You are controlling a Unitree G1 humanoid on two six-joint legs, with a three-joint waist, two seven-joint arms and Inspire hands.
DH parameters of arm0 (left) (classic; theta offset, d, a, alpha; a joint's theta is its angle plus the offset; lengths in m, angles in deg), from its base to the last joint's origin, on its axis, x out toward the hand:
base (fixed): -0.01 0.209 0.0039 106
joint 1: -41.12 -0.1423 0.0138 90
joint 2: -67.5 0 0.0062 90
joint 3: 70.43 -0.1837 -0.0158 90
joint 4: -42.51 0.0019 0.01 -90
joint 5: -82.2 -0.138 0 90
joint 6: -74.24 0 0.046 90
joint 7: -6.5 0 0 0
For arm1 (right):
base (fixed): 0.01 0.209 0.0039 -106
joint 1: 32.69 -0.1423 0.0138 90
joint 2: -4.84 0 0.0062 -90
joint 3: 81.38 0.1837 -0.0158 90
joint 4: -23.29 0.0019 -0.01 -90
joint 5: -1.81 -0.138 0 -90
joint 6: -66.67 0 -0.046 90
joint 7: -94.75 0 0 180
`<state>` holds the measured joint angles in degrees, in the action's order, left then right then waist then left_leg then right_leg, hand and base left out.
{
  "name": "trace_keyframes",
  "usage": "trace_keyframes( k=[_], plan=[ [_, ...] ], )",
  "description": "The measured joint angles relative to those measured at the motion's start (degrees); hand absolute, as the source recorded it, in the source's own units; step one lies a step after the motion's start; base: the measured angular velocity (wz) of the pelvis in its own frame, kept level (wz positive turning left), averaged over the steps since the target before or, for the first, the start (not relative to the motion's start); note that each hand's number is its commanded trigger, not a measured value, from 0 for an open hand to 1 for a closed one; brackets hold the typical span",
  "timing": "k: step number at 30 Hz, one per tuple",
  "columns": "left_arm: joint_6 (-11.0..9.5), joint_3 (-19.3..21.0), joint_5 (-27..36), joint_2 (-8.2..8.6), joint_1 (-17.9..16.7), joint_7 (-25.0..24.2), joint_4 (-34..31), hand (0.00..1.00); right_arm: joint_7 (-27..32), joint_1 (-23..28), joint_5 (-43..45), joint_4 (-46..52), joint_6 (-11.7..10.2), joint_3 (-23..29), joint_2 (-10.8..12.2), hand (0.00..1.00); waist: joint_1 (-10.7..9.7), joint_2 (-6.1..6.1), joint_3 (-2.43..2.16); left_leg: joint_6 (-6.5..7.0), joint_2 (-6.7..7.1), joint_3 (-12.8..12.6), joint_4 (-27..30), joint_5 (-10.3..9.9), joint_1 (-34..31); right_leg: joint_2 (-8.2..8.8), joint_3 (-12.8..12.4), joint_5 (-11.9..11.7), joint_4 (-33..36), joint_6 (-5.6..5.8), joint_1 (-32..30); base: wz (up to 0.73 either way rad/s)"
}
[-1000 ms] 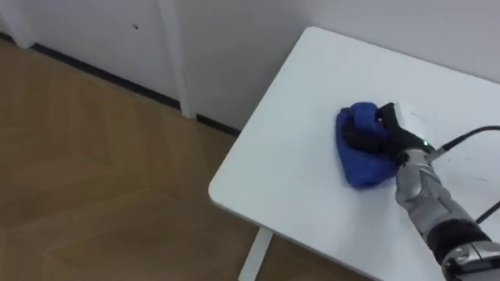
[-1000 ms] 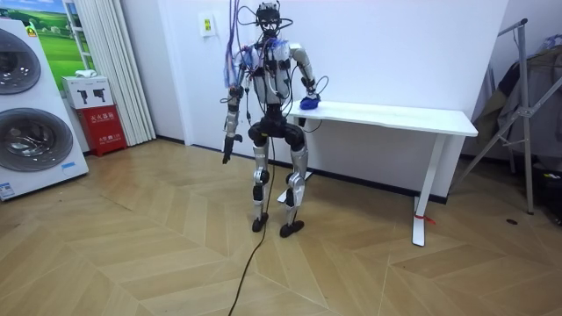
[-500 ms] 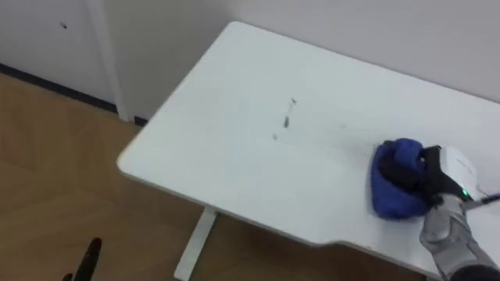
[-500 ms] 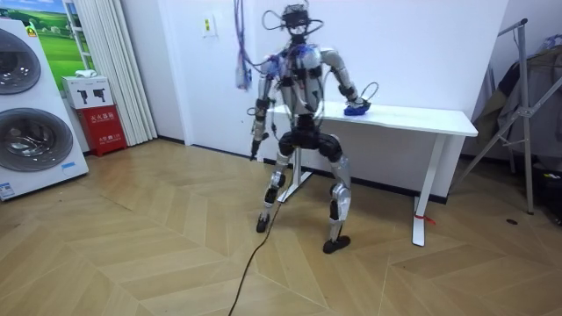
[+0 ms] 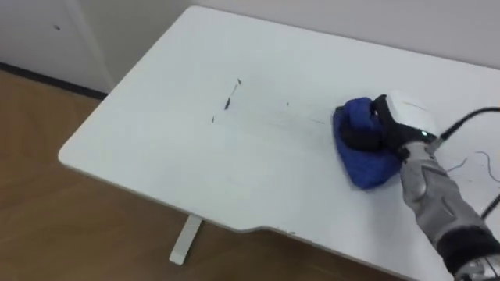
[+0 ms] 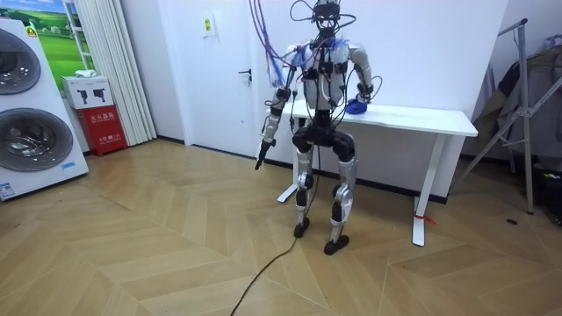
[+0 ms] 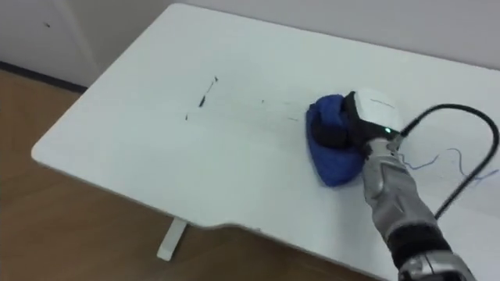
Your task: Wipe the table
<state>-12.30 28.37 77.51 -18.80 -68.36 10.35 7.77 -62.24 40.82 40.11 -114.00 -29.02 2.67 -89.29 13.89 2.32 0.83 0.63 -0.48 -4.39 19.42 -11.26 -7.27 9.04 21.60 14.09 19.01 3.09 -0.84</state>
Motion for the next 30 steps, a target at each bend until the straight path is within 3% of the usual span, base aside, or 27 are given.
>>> trace_keyframes(
  k=[2, 5, 8, 10, 11, 12, 14, 17, 19, 21, 23, 26, 28, 30],
  plan=[
    [0.0, 1.5, -0.3, -0.17, 1.0, 0.5, -1.0, 0.0, 1.9, 2.7, -1.1, -1.6, -1.1, 4.4, -0.1, 1.0, -3.0, 0.97, -0.78, -0.03, 0.35, 1.3, -0.2, 0.1, 0.0, -0.14, 2.0, -0.1, -1.5, 0.17, 1.7, 0.52],
    [-1.1, 3.7, -1.8, -0.24, 1.7, 0.8, -5.3, 0.0, 3.2, 5.7, -3.7, -5.4, -1.1, 10.5, -0.7, 1.0, -4.8, 2.69, -1.71, -0.04, 0.6, 2.0, -0.2, 0.1, 0.3, -0.52, 3.9, -0.5, -3.9, 0.72, 3.8, 0.28],
    [-1.6, 2.2, -1.5, 0.01, 2.7, 0.9, -6.0, 0.0, 3.2, 6.2, -4.7, -6.7, 0.4, 11.6, -2.2, 1.0, -4.9, 2.64, -1.49, -0.11, 0.6, 2.0, -0.4, 0.0, 1.6, -0.99, 3.6, -1.5, -6.0, 1.03, 5.6, -0.15],
    [-1.8, 1.6, -1.2, 0.28, 3.6, 0.9, -5.8, 0.0, 3.1, 5.1, -4.3, -6.3, 1.9, 10.5, -2.4, 1.0, -3.4, 2.17, -1.23, -0.12, 0.4, 1.9, -1.4, 0.0, 2.3, -1.19, 2.3, -1.7, -6.2, 0.81, 5.5, -0.4],
    [-2.2, 0.9, -0.6, 0.33, 4.2, 0.9, -5.4, 0.0, 3.2, 3.3, -3.9, -6.1, 3.8, 9.1, -2.5, 1.0, -2.4, 1.75, -0.87, -0.16, 0.11, 1.7, -1.9, 0.0, 2.4, -1.36, 1.8, -2.0, -6.0, 0.47, 4.6, -0.43],
    [-2.7, -0.2, -0.6, 0.34, 5.0, 0.9, -3.7, 0.0, 2.6, 0.4, -2.4, -6.1, 5.9, 7.1, -2.6, 1.0, -1.7, 1.41, -0.39, -0.24, -0.1, 1.6, -2.0, 0.0, 2.4, -1.32, 1.6, -2.1, -5.1, 0.25, 4.1, -0.46],
    [-2.6, -1.3, -0.6, 0.65, 5.7, 0.6, -1.8, 0.0, 0.9, -4.8, -0.2, -6.1, 8.4, 2.3, -2.4, 1.0, 1.0, 0.52, 0.07, -0.49, -0.47, 2.2, -2.4, -0.1, 1.8, -1.31, 2.0, -2.6, -4.0, -0.33, 2.2, -0.61],
    [-1.8, -3.4, -1.0, 0.25, 6.3, 0.2, 0.6, 0.0, -2.7, -12.8, 5.1, -4.4, 9.3, -7.3, -0.1, 1.0, 3.6, 0.54, 0.48, -1.04, -0.66, 3.9, -2.1, 0.3, -0.1, -1.72, 3.6, -3.3, -4.0, -0.89, 0.4, -0.15],
    [-1.2, -4.5, -0.7, 0.24, 6.3, -0.4, 0.9, 0.0, -4.1, -16.4, 6.6, -3.3, 9.0, -11.0, 1.2, 1.0, 5.8, 0.95, 0.74, -1.28, -0.82, 4.4, -2.1, 0.6, -0.7, -2.15, 3.6, -3.3, -4.3, -1.11, -0.2, 0.23],
    [0.2, -4.7, -0.5, 0.11, 6.1, -1.8, 0.7, 0.0, -4.6, -19.2, 6.8, -3.2, 8.0, -12.3, 2.1, 1.0, 8.2, 1.18, 0.76, -1.18, -0.31, 6.6, -1.8, 1.1, -1.6, -1.87, 5.7, -3.1, -4.6, -0.86, -0.2, 0.59],
    [1.0, -4.6, -0.5, 0.07, 4.6, -1.9, 0.0, 0.0, -4.5, -19.5, 6.5, -3.2, 7.6, -12.3, 1.8, 1.0, 8.5, 1.26, 0.71, -1.0, 0.54, 8.6, -1.9, 1.3, -2.0, -1.33, 7.1, -2.8, -4.5, -0.25, 0.5, 0.69],
    [1.4, -4.4, -0.6, -0.31, 3.5, -2.4, -0.2, 0.0, -4.2, -16.8, 5.2, -4.9, 7.5, -11.9, 0.2, 1.0, 8.3, 1.45, 0.67, -0.66, 1.26, 9.4, -1.9, 1.5, -1.9, -0.86, 7.5, -2.6, -4.6, 0.06, 1.8, 0.53],
    [1.3, -3.7, -1.1, -0.84, 3.4, -2.4, -0.2, 0.0, -2.4, -11.7, 2.4, -5.5, 5.2, -7.5, -0.3, 1.0, 7.0, 1.73, 0.53, -0.47, 1.53, 8.8, -1.9, 1.6, -1.5, -0.6, 6.8, -2.6, -5.3, 0.13, 3.2, 0.46],
    [1.2, -2.2, -1.0, -1.57, 3.0, -2.3, -0.1, 0.0, 0.2, -6.9, 0.6, -5.7, 2.7, -3.5, -0.4, 1.0, 4.2, 2.03, 0.38, -0.33, 2.06, 7.7, -2.0, 1.7, -0.5, -0.08, 6.5, -2.5, -5.5, 0.4, 4.4, 0.12]
  ],
)
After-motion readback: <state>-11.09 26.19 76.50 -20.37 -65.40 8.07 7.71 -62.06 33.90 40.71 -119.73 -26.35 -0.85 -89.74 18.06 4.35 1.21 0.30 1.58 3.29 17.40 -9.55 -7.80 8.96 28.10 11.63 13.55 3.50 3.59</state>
